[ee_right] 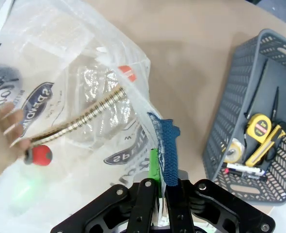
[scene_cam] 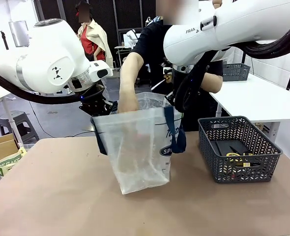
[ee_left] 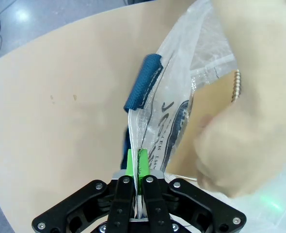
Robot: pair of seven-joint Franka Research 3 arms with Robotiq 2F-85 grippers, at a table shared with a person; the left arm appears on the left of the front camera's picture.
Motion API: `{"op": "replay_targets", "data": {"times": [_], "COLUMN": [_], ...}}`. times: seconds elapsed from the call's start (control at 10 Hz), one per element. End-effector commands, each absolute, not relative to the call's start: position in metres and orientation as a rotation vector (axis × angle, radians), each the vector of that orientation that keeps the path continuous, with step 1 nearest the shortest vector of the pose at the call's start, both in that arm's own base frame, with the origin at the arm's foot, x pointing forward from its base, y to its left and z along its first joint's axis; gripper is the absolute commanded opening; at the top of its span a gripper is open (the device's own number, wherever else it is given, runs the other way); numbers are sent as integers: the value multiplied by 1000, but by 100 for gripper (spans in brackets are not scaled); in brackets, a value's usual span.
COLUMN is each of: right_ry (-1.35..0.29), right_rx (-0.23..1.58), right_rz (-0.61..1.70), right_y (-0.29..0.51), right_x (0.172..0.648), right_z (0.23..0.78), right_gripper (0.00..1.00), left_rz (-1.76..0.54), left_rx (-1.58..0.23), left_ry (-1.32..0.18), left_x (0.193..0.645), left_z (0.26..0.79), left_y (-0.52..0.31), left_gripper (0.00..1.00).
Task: Transfer purchased items from the store into the shopping bag.
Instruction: Move the Reusable shopping bag to the right side of the table.
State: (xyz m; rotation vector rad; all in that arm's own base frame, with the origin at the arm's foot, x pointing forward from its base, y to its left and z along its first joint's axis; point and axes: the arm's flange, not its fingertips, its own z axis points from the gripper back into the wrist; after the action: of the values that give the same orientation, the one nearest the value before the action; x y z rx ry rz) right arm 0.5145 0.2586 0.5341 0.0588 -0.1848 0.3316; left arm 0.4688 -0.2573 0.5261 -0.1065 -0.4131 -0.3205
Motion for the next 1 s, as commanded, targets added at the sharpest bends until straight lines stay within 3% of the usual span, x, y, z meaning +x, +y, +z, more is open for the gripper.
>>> {"op": "replay_targets", "data": {"times": [0.0,0.9], "right_ry": [-186,-186], "right_rx": [59,59], "right_rz": [318,318], "right_y": [257,257], "right_x": [515,515], "right_z": [535,535], "right_gripper": [0,0], "left_rz": [-302,-302], "left_rx": [-103,-103], "left_ry": [-417,-417], "left_x": [468,468], "left_z": [527,527], "left_y": [-256,-256], "left_gripper": [0,0]}}
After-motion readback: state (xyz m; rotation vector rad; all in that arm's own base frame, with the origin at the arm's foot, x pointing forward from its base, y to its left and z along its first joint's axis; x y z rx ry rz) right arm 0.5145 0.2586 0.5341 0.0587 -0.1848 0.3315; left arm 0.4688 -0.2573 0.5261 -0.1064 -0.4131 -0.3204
